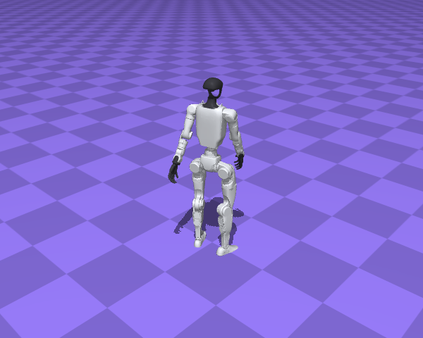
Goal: In place motions
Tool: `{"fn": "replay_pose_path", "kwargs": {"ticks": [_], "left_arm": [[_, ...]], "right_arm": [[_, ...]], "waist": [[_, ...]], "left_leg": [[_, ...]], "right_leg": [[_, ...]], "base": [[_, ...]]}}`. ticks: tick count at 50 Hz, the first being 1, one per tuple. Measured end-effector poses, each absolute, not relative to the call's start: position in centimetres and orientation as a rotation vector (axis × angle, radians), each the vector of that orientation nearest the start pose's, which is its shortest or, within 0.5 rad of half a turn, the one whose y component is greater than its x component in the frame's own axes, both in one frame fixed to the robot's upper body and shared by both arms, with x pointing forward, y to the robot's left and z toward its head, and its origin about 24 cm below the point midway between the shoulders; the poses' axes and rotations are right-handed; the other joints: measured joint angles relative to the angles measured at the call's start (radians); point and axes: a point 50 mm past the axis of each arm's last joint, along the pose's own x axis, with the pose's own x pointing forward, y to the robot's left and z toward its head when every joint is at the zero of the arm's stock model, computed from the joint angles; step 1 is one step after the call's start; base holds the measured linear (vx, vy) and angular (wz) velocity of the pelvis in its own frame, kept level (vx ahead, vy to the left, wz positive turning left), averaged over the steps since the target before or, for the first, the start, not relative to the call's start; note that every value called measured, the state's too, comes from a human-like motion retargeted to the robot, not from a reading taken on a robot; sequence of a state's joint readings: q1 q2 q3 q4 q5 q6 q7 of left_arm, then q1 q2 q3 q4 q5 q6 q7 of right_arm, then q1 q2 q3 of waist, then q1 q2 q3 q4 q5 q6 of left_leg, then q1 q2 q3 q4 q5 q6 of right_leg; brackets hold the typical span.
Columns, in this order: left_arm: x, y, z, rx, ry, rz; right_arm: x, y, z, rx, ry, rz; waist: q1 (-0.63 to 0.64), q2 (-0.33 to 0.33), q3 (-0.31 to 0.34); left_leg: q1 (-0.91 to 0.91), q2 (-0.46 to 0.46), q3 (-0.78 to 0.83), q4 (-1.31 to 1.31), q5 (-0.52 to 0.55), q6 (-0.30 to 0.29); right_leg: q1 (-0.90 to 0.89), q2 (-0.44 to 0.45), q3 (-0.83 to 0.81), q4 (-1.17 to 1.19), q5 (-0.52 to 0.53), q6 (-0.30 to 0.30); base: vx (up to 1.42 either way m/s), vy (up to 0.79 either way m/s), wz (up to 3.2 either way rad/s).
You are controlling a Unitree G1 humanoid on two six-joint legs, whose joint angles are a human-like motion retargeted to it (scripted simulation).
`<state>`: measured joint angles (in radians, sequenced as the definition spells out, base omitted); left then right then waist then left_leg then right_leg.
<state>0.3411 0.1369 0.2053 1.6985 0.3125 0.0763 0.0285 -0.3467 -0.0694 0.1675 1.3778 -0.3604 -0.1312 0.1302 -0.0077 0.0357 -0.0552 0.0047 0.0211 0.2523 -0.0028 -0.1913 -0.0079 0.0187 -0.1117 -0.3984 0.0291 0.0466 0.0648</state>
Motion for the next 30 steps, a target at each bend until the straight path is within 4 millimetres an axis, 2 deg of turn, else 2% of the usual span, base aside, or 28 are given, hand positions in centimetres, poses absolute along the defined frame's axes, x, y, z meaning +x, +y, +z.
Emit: {"fn": "replay_pose_path", "kwargs": {"ticks": [2, 5, 7, 10, 12, 15, 17, 19, 21, 23, 26, 30], "left_arm": [[-12.1, 19.1, -15.8, 0.141, 1.981, 0.011], [-4.1, 18.5, -17.6, 0.177, 1.779, -0.111], [1.4, 17.3, -18.0, 0.184, 1.631, -0.212], [8.8, 14.8, -17.4, 0.172, 1.399, -0.367], [12.8, 13.3, -16.4, 0.167, 1.248, -0.449], [17.6, 11.8, -14.4, 0.181, 1.038, -0.543], [20.1, 11.4, -13.0, 0.214, 0.909, -0.569], [21.3, 11.5, -12.1, 0.248, 0.823, -0.558], [22.1, 11.9, -11.5, 0.288, 0.743, -0.515], [22.0, 12.5, -11.5, 0.323, 0.698, -0.465], [19.8, 13.2, -12.8, 0.361, 0.752, -0.421], [14.1, 14.3, -15.8, 0.384, 1.002, -0.44]], "right_arm": [[15.4, -16.6, -15.5, -0.461, 1.111, 0.408], [7.2, -19.7, -17.1, -0.398, 1.455, 0.277], [1.3, -21.2, -17.3, -0.321, 1.7, 0.191], [-6.7, -22.4, -16.2, -0.189, 2.006, 0.074], [-10.5, -22.6, -15.2, -0.127, 2.125, 0.011], [-14.0, -23.0, -13.9, -0.079, 2.211, -0.046], [-15.2, -23.5, -13.4, -0.066, 2.233, -0.071], [-15.6, -23.9, -13.1, -0.066, 2.244, -0.099], [-15.4, -24.2, -13.0, -0.073, 2.244, -0.138], [-14.7, -24.4, -13.3, -0.086, 2.225, -0.172], [-12.3, -24.0, -14.3, -0.113, 2.144, -0.177], [-7.3, -22.9, -16.1, -0.271, 1.971, -0.038]], "waist": [[0.007, -0.004, -0.005], [0.02, -0.014, -0.005], [0.033, -0.02, -0.002], [0.049, -0.028, -0.004], [0.045, -0.03, -0.01], [0.026, -0.029, -0.019], [0.012, -0.024, -0.023], [0.004, -0.019, -0.023], [-0.002, -0.014, -0.021], [-0.007, -0.008, -0.018], [-0.014, -0.001, -0.017], [-0.019, 0.004, -0.015]], "left_leg": [[-0.008, -0.004, -0.011, 0.002, 0.003, 0.002], [-0.012, -0.012, -0.026, 0.004, 0.009, 0.004], [-0.015, -0.016, -0.034, 0.006, 0.011, 0.006], [-0.025, -0.019, -0.04, 0.009, 0.013, 0.007], [-0.032, -0.02, -0.04, 0.009, 0.014, 0.007], [-0.041, -0.018, -0.037, 0.01, 0.014, 0.007], [-0.043, -0.015, -0.03, 0.01, 0.013, 0.006], [-0.041, -0.012, -0.02, 0.01, 0.011, 0.006], [-0.036, -0.009, -0.009, 0.008, 0.008, 0.006], [-0.031, -0.007, 0.002, 0.007, 0.006, 0.006], [-0.023, -0.004, 0.015, 0.004, 0.004, 0.007], [-0.011, -0.003, 0.022, 0.001, 0.002, 0.007]], "right_leg": [[0.004, -0.004, -0.016, -0.001, 0.001, 0.002], [0.017, -0.009, -0.039, -0.006, 0.003, 0.003], [0.023, -0.012, -0.05, -0.009, 0.005, 0.003], [0.022, -0.016, -0.06, -0.012, 0.008, 0.002], [0.017, -0.019, -0.065, -0.013, 0.01, 0.002], [0.009, -0.021, -0.068, -0.014, 0.012, -0.001], [0.001, -0.021, -0.065, -0.013, 0.014, -0.003], [-0.005, -0.02, -0.058, -0.011, 0.015, -0.005], [-0.009, -0.019, -0.048, -0.01, 0.016, -0.008], [-0.012, -0.017, -0.04, -0.008, 0.017, -0.01], [-0.015, -0.013, -0.029, -0.006, 0.016, -0.012], [-0.015, -0.009, -0.005, -0.003, 0.013, -0.013]], "base": [[-0.03, 0.05, 0.28], [-0.02, 0.03, 0.32], [-0.01, 0.01, 0.11], [0.0, 0.0, 0.0], [0.0, 0.0, 0.0], [0.01, -0.01, -0.06], [0.02, -0.02, -0.26], [0.02, -0.01, -0.33], [0.05, -0.01, -0.36], [0.04, 0.0, -0.31], [0.01, 0.0, -0.15], [0.0, 0.0, 0.0]]}}
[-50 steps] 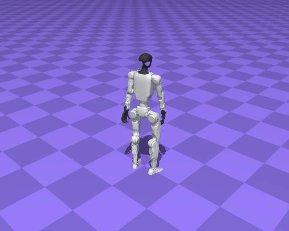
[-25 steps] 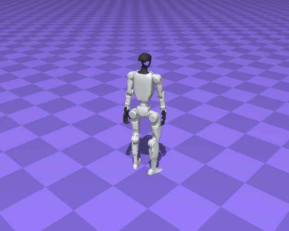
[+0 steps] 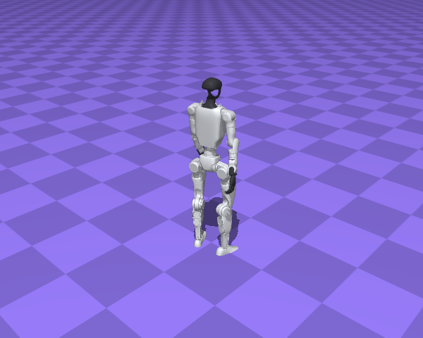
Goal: In place motions
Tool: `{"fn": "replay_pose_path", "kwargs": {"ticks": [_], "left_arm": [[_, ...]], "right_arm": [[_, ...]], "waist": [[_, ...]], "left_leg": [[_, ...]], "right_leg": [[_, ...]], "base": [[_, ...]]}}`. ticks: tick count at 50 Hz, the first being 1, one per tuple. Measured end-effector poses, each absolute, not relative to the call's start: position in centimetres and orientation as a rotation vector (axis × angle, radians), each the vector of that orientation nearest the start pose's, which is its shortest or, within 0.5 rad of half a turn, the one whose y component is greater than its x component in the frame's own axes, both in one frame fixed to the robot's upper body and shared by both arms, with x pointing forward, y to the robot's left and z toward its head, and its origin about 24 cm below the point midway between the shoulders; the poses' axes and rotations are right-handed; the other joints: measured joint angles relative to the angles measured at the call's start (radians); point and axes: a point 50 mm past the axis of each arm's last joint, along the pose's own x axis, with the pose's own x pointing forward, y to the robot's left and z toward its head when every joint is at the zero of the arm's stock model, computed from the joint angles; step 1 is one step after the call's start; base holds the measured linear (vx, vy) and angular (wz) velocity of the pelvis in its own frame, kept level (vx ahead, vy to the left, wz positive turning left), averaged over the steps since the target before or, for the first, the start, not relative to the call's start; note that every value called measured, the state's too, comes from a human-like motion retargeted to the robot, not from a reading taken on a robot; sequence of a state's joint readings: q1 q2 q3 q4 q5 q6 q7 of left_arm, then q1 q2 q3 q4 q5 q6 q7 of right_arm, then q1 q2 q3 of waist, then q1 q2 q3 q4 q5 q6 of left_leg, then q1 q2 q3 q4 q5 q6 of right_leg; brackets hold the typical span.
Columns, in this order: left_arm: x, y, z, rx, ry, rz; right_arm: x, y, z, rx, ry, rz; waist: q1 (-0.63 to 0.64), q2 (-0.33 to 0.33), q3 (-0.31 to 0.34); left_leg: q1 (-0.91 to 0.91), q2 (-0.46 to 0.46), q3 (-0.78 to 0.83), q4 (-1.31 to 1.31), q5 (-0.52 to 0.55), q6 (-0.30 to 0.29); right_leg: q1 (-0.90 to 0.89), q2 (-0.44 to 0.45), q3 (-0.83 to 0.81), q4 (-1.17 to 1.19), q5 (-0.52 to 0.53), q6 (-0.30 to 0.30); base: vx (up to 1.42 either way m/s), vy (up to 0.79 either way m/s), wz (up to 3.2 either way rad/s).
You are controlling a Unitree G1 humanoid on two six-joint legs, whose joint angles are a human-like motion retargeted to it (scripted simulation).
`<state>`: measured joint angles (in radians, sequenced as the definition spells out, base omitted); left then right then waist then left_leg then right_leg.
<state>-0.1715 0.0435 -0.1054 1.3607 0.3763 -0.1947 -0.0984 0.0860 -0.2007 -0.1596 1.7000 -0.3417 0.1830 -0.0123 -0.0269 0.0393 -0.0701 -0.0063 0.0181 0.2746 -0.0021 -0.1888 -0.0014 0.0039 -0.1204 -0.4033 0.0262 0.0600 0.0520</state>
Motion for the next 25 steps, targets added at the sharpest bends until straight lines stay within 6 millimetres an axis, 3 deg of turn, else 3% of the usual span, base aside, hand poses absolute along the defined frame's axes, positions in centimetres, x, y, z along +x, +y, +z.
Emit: {"fn": "replay_pose_path", "kwargs": {"ticks": [4, 7, 10, 13, 17, 20, 25], "left_arm": [[7.2, 16.8, -17.6, 0.439, 1.304, -0.442], [2.1, 18.4, -18.0, 0.477, 1.533, -0.411], [-2.0, 19.4, -17.7, 0.459, 1.71, -0.373], [-4.6, 19.6, -17.5, 0.402, 1.778, -0.322], [-6.2, 19.4, -17.3, 0.349, 1.792, -0.23], [-6.4, 19.2, -17.4, 0.347, 1.774, -0.119], [-5.3, 18.5, -17.6, 0.334, 1.747, -0.011]], "right_arm": [[-0.3, -21.9, -17.2, -0.605, 1.705, 0.194], [5.1, -20.3, -17.5, -0.755, 1.47, 0.335], [9.9, -18.2, -17.1, -0.779, 1.284, 0.484], [13.0, -16.3, -16.4, -0.684, 1.193, 0.604], [14.8, -15.0, -15.7, -0.531, 1.148, 0.625], [15.1, -15.3, -15.6, -0.506, 1.131, 0.562], [12.5, -18.0, -16.4, -0.73, 1.208, 0.517]], "waist": [[-0.011, 0.003, 0.001], [-0.015, 0.008, 0.0], [-0.02, 0.01, 0.002], [-0.018, 0.01, 0.005], [-0.007, 0.006, 0.011], [0.005, 0.001, 0.011], [0.012, -0.014, 0.004]], "left_leg": [[0.01, 0.0, 0.004, -0.003, -0.001, 0.0], [0.014, 0.002, 0.008, -0.004, -0.002, -0.002], [0.016, 0.004, 0.01, -0.006, -0.002, -0.004], [0.017, 0.005, 0.011, -0.007, -0.002, -0.005], [0.015, 0.004, 0.005, -0.005, 0.0, -0.007], [0.008, 0.003, -0.006, -0.002, 0.002, -0.007], [-0.008, -0.008, -0.041, 0.005, 0.009, -0.007]], "right_leg": [[0.001, 0.004, 0.015, 0.003, -0.003, -0.002], [-0.002, 0.006, 0.022, 0.005, -0.005, -0.003], [-0.005, 0.007, 0.028, 0.006, -0.006, -0.004], [-0.004, 0.007, 0.028, 0.007, -0.007, -0.004], [0.0, 0.004, 0.023, 0.007, -0.009, 0.0], [0.006, 0.001, 0.011, 0.006, -0.011, 0.005], [0.026, -0.007, -0.024, 0.0, -0.014, 0.016]], "base": [[0.0, 0.0, 0.0], [0.0, 0.0, 0.0], [0.0, 0.0, 0.0], [0.0, 0.0, 0.0], [0.0, 0.0, 0.04], [-0.02, 0.01, 0.27], [-0.01, 0.01, 0.44]]}}
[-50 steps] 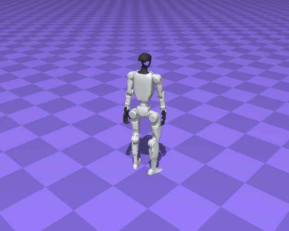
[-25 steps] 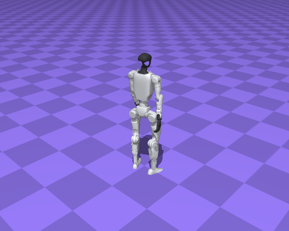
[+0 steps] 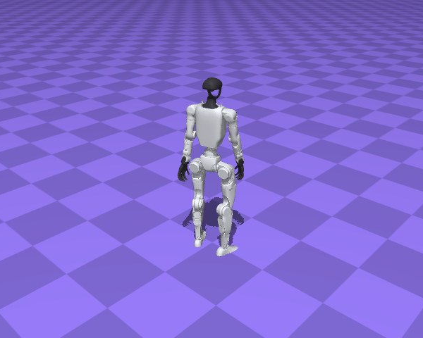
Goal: In place motions
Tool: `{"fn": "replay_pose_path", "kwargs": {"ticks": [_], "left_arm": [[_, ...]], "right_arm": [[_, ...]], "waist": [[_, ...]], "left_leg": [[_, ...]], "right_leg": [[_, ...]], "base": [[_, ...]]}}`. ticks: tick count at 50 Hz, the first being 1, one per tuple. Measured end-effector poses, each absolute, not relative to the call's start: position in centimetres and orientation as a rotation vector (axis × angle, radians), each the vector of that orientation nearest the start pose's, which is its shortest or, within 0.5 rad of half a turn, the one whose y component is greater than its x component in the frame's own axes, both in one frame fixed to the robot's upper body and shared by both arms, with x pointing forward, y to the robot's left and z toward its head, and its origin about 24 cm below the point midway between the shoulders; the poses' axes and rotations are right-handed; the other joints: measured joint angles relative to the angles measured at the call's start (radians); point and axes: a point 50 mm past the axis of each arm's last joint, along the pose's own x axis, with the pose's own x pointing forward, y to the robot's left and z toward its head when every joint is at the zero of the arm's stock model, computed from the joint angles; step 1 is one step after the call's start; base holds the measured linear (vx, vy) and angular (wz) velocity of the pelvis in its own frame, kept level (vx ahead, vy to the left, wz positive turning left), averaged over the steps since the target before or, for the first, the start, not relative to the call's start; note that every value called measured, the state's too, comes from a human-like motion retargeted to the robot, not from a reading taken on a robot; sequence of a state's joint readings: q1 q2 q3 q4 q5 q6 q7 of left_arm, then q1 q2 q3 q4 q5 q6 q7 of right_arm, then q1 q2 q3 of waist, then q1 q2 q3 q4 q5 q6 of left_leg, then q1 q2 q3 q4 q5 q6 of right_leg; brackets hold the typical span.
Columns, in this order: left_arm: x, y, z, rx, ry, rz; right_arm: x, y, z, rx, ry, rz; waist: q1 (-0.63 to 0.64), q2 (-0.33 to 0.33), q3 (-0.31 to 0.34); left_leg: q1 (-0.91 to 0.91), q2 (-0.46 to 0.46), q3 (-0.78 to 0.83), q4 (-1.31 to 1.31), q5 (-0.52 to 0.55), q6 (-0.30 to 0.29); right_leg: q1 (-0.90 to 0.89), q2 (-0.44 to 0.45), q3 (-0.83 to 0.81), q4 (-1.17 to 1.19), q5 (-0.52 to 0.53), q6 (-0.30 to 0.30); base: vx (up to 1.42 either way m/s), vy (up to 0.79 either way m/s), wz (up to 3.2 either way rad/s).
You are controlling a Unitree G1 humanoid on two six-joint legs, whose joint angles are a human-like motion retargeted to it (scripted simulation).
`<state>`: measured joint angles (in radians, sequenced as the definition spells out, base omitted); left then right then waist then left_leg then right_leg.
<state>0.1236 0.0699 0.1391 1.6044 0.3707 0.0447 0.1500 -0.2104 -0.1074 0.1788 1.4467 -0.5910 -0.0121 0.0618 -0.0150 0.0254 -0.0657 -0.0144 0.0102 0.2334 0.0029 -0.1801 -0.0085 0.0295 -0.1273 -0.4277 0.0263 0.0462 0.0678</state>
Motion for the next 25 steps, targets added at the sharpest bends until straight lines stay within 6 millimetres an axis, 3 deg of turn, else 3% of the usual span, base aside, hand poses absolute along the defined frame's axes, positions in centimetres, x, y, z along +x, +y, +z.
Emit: {"fn": "replay_pose_path", "kwargs": {"ticks": [6, 10, 12, 15, 17, 20, 25], "left_arm": [[-2.5, 17.4, -18.0, 0.373, 1.686, -0.219], [0.0, 17.8, -18.2, 0.563, 1.589, -0.376], [1.1, 18.0, -18.2, 0.664, 1.53, -0.45], [2.1, 18.3, -18.1, 0.763, 1.472, -0.559], [2.2, 18.4, -18.1, 0.768, 1.477, -0.611], [1.7, 18.4, -18.1, 0.711, 1.529, -0.638], [1.1, 18.2, -18.1, 0.616, 1.578, -0.533]], "right_arm": [[4.9, -21.0, -17.2, -0.875, 1.533, 0.659], [1.0, -21.6, -17.2, -0.836, 1.712, 0.77], [-0.1, -21.1, -17.2, -0.743, 1.755, 0.713], [-0.4, -20.4, -17.4, -0.575, 1.761, 0.533], [0.0, -20.4, -17.4, -0.564, 1.746, 0.478], [1.1, -20.4, -17.4, -0.587, 1.714, 0.507], [3.2, -20.3, -17.5, -0.588, 1.632, 0.536]], "waist": [[0.015, -0.014, -0.003], [0.021, -0.024, 0.004], [0.019, -0.026, 0.006], [-0.001, -0.029, 0.005], [-0.013, -0.024, 0.004], [-0.01, -0.015, 0.002], [-0.015, -0.001, 0.005]], "left_leg": [[-0.013, -0.013, -0.034, 0.005, 0.006, 0.003], [-0.02, -0.011, -0.04, 0.01, 0.008, -0.003], [-0.021, -0.012, -0.038, 0.009, 0.009, -0.002], [-0.025, -0.016, -0.045, 0.008, 0.01, -0.001], [-0.024, -0.011, -0.044, 0.008, 0.009, -0.001], [-0.019, 0.003, -0.017, 0.006, 0.004, -0.002], [-0.007, 0.014, 0.008, 0.0, 0.0, -0.004]], "right_leg": [[0.019, -0.006, -0.033, -0.005, -0.002, 0.011], [0.022, -0.01, -0.041, -0.006, -0.003, 0.015], [0.025, -0.006, -0.044, -0.012, -0.004, 0.01], [0.028, 0.005, -0.056, -0.024, -0.004, -0.001], [0.021, 0.004, -0.055, -0.02, -0.002, 0.0], [0.003, 0.002, -0.027, -0.008, 0.0, 0.004], [-0.017, 0.005, 0.006, 0.004, 0.004, -0.002]], "base": [[0.0, 0.01, 0.31], [0.0, 0.0, 0.0], [0.0, 0.0, 0.0], [0.0, 0.0, 0.0], [0.0, -0.01, -0.16], [0.0, -0.03, -0.48], [0.0, -0.03, -0.38]]}}
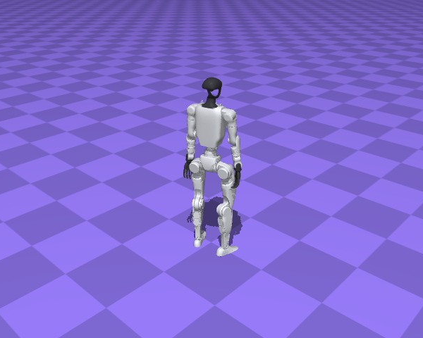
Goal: In place motions
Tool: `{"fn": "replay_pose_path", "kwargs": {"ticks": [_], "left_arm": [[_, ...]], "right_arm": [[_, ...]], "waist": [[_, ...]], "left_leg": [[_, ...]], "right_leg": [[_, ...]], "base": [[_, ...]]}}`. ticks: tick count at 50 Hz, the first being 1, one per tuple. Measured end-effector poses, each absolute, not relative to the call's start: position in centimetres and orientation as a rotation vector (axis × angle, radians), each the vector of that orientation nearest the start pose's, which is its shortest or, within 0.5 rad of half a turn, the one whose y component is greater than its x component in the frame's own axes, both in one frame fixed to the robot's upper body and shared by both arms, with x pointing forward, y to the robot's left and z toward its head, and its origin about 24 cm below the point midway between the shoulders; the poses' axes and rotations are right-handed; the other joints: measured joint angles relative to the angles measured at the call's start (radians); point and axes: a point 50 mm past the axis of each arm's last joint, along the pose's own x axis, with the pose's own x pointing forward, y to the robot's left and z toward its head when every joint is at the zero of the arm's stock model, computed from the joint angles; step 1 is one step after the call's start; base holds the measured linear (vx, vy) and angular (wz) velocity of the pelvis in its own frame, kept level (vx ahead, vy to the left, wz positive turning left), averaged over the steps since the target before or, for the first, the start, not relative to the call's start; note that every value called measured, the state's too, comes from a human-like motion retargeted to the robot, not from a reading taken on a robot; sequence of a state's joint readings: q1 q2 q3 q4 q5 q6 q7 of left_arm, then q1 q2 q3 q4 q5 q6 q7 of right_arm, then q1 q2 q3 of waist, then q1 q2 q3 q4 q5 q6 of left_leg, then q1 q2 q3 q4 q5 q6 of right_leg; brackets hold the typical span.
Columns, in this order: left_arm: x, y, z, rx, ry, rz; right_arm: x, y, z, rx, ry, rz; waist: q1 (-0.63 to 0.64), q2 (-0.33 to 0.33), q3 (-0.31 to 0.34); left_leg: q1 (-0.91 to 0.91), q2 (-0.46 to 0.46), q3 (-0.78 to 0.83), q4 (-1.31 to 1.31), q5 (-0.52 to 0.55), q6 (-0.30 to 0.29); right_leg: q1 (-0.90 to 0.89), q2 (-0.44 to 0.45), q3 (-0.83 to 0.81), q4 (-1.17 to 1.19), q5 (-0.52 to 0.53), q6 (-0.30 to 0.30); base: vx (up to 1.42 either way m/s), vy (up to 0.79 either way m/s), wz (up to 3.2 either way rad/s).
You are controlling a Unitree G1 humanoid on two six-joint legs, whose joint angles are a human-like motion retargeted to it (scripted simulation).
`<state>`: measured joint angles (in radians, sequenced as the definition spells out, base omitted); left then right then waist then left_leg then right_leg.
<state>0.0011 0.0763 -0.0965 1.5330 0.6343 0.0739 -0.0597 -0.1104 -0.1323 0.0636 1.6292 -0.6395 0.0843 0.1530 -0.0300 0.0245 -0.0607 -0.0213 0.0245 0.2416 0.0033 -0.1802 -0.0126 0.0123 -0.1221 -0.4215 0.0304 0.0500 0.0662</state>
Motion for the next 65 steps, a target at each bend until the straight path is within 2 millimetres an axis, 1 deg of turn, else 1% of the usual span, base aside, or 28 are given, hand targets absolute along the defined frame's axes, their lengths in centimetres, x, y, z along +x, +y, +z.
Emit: {"fn": "replay_pose_path", "kwargs": {"ticks": [5, 8, 10, 15, 18, 21, 23, 25, 27, 28, 30, 33, 35, 38, 40, 45, 50, 53, 56, 60, 65], "left_arm": [[0.5, 18.7, -18.0, 0.576, 1.595, -0.472], [0.0, 19.5, -17.9, 0.578, 1.621, -0.46], [-0.4, 20.1, -17.8, 0.583, 1.636, -0.447], [-1.6, 21.2, -17.6, 0.554, 1.675, -0.401], [-2.2, 21.4, -17.6, 0.514, 1.682, -0.354], [-2.6, 21.4, -17.6, 0.464, 1.681, -0.307], [-2.9, 21.4, -17.6, 0.433, 1.678, -0.277], [-3.1, 21.3, -17.6, 0.413, 1.672, -0.248], [-3.0, 21.2, -17.6, 0.408, 1.661, -0.222], [-3.1, 21.2, -17.6, 0.407, 1.656, -0.211], [-3.1, 21.0, -17.6, 0.404, 1.646, -0.195], [-3.2, 20.9, -17.7, 0.395, 1.63, -0.191], [-3.1, 20.9, -17.7, 0.399, 1.618, -0.19], [-3.0, 21.3, -17.6, 0.416, 1.608, -0.182], [-3.1, 21.4, -17.6, 0.416, 1.607, -0.171], [-3.6, 21.1, -17.6, 0.356, 1.635, -0.128], [-5.3, 20.6, -17.5, 0.329, 1.691, -0.124], [-6.0, 20.4, -17.4, 0.347, 1.721, -0.143], [-6.3, 20.1, -17.4, 0.351, 1.733, -0.166], [-6.5, 19.7, -17.4, 0.347, 1.719, -0.184], [-6.6, 19.7, -17.4, 0.344, 1.702, -0.161]], "right_arm": [[4.5, -19.7, -17.6, -0.501, 1.57, 0.442], [4.7, -19.3, -17.7, -0.455, 1.556, 0.418], [4.7, -19.2, -17.7, -0.456, 1.553, 0.42], [3.8, -19.7, -17.7, -0.527, 1.577, 0.452], [3.0, -20.3, -17.6, -0.571, 1.604, 0.449], [2.0, -21.1, -17.5, -0.568, 1.65, 0.427], [1.3, -21.6, -17.3, -0.547, 1.688, 0.4], [0.7, -22.1, -17.2, -0.523, 1.722, 0.361], [0.4, -22.8, -17.0, -0.506, 1.745, 0.314], [0.2, -23.1, -16.9, -0.501, 1.755, 0.292], [0.0, -23.8, -16.7, -0.498, 1.772, 0.252], [0.0, -24.8, -16.4, -0.504, 1.789, 0.207], [0.2, -25.2, -16.3, -0.504, 1.79, 0.186], [0.7, -25.4, -16.3, -0.505, 1.776, 0.181], [1.2, -25.4, -16.3, -0.514, 1.761, 0.191], [4.0, -24.3, -16.6, -0.545, 1.665, 0.249], [6.5, -22.7, -16.9, -0.534, 1.54, 0.296], [7.1, -22.2, -16.9, -0.527, 1.496, 0.299], [6.9, -22.0, -17.0, -0.518, 1.495, 0.298], [5.5, -22.1, -17.1, -0.495, 1.55, 0.3], [3.1, -22.7, -17.1, -0.473, 1.636, 0.289]], "waist": [[-0.001, 0.018, 0.001], [-0.011, 0.028, 0.0], [-0.022, 0.033, 0.0], [-0.051, 0.035, -0.001], [-0.065, 0.029, 0.001], [-0.07, 0.017, 0.006], [-0.071, 0.005, 0.013], [-0.069, -0.012, 0.024], [-0.067, -0.037, 0.038], [-0.065, -0.049, 0.045], [-0.059, -0.058, 0.058], [-0.05, -0.045, 0.082], [-0.04, -0.031, 0.107], [0.01, -0.011, 0.163], [0.048, 0.002, 0.204], [0.138, -0.005, 0.304], [0.188, -0.025, 0.356], [0.198, -0.027, 0.356], [0.195, -0.024, 0.339], [0.182, -0.024, 0.288], [0.107, -0.029, 0.193]], "left_leg": [[0.011, 0.02, 0.03, -0.006, -0.004, -0.012], [0.016, 0.035, 0.033, -0.006, -0.007, -0.023], [0.019, 0.047, 0.032, -0.006, -0.009, -0.032], [0.022, 0.078, 0.026, 0.003, -0.013, -0.059], [0.016, 0.093, 0.018, 0.021, -0.013, -0.068], [0.004, 0.105, 0.021, 0.053, -0.002, -0.066], [-0.009, 0.108, 0.027, 0.088, 0.014, -0.056], [-0.029, 0.103, 0.026, 0.142, 0.023, -0.028], [-0.066, 0.083, 0.01, 0.235, -0.004, 0.034], [-0.086, 0.066, -0.004, 0.284, -0.024, 0.078], [-0.136, 0.044, -0.021, 0.36, -0.046, 0.107], [-0.221, -0.003, -0.085, 0.378, -0.022, 0.084], [-0.273, -0.025, -0.11, 0.34, -0.004, 0.053], [-0.334, -0.013, -0.063, 0.234, 0.009, -0.025], [-0.381, -0.013, -0.064, 0.169, 0.01, -0.075], [-0.528, -0.009, -0.135, 0.095, -0.008, -0.136], [-0.608, 0.024, -0.107, 0.074, 0.0, -0.169], [-0.61, 0.036, -0.097, 0.088, 0.009, -0.17], [-0.575, 0.041, -0.087, 0.106, 0.014, -0.16], [-0.487, 0.042, -0.079, 0.147, 0.016, -0.123], [-0.364, 0.032, -0.098, 0.255, 0.022, -0.051]], "right_leg": [[-0.01, 0.01, 0.015, 0.005, -0.006, -0.005], [-0.01, 0.022, 0.02, 0.01, -0.018, 0.0], [-0.008, 0.033, 0.023, 0.013, -0.03, 0.004], [0.0, 0.067, 0.03, 0.01, -0.069, 0.006], [0.004, 0.086, 0.043, 0.006, -0.096, 0.005], [0.005, 0.097, 0.052, 0.002, -0.118, 0.001], [0.006, 0.097, 0.063, 0.0, -0.129, -0.002], [0.009, 0.086, 0.073, -0.003, -0.136, -0.008], [0.015, 0.063, 0.082, -0.007, -0.141, -0.015], [0.017, 0.049, 0.087, -0.008, -0.143, -0.018], [0.018, 0.036, 0.098, -0.007, -0.145, -0.024], [0.02, 0.047, 0.105, -0.005, -0.146, -0.039], [0.027, 0.062, 0.104, -0.003, -0.148, -0.049], [0.055, 0.094, 0.113, 0.0, -0.153, -0.071], [0.079, 0.115, 0.123, 0.002, -0.156, -0.085], [0.126, 0.121, 0.155, 0.004, -0.149, -0.115], [0.155, 0.111, 0.185, 0.008, -0.144, -0.13], [0.159, 0.106, 0.188, 0.013, -0.141, -0.123], [0.153, 0.101, 0.179, 0.018, -0.137, -0.113], [0.126, 0.087, 0.162, 0.021, -0.13, -0.091], [0.073, 0.065, 0.137, 0.016, -0.121, -0.071]], "base": [[0.0, -0.09, -0.3], [0.01, -0.18, 0.0], [0.02, -0.18, 0.11], [0.03, -0.26, 0.2], [0.01, -0.32, 0.24], [-0.01, -0.26, 0.1], [-0.05, -0.26, -0.04], [-0.06, -0.18, -0.05], [-0.06, -0.2, -0.01], [-0.06, -0.1, -0.04], [-0.07, -0.05, -0.11], [-0.09, -0.05, -0.14], [-0.1, -0.03, -0.15], [-0.07, -0.05, -0.45], [-0.06, -0.06, -0.56], [-0.09, -0.07, -0.71], [-0.02, -0.04, -0.52], [0.0, -0.01, -0.08], [0.0, 0.0, 0.0], [0.03, 0.07, 0.07], [0.06, 0.1, 0.34]]}}
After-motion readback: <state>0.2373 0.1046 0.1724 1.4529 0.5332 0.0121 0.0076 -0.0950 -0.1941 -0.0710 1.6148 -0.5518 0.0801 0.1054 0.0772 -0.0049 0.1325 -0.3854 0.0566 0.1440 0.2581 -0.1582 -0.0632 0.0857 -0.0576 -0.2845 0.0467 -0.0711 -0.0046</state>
